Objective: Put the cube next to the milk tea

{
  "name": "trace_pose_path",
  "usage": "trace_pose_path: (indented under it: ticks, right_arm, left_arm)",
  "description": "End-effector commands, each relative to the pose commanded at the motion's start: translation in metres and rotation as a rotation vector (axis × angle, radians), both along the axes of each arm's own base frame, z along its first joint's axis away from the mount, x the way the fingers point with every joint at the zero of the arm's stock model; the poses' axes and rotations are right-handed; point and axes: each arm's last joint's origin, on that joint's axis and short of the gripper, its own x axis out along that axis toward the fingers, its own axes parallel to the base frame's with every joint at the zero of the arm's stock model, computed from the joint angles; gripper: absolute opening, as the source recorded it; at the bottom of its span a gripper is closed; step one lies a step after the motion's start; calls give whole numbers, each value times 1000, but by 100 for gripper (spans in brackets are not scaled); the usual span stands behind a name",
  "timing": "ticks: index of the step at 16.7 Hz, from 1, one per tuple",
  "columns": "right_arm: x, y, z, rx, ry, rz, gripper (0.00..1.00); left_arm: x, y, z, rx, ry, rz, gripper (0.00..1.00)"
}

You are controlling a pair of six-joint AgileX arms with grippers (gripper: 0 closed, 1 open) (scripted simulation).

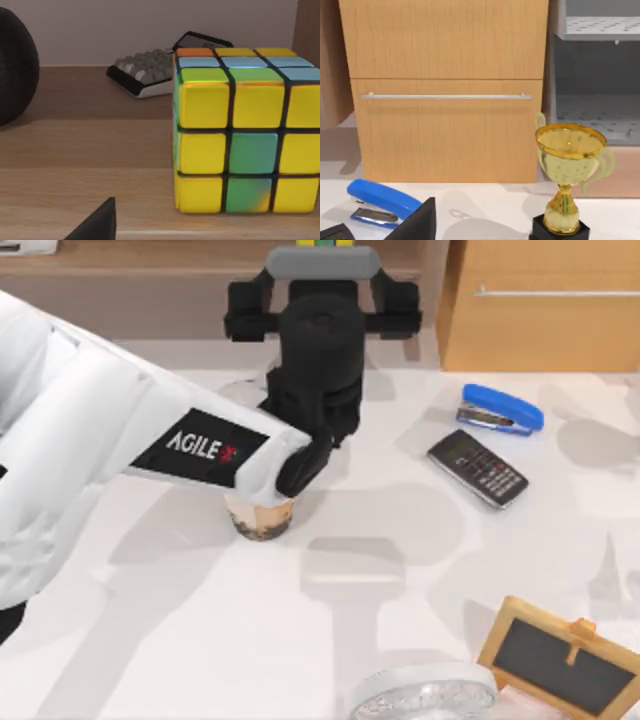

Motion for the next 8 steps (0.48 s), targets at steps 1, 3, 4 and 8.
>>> trace_pose_path:
  ticks: [1,3,4,8]
  right_arm:
    - [0,0,0,0,0,0,100]
    - [0,0,0,0,0,0,100]
    - [0,0,0,0,0,0,100]
    - [0,0,0,0,0,0,100]
  left_arm:
    - [0,0,0,0,0,0,100]
    - [0,0,0,0,0,0,100]
    - [0,0,0,0,0,0,100]
    - [4,1,7,-1,-2,-2,100]
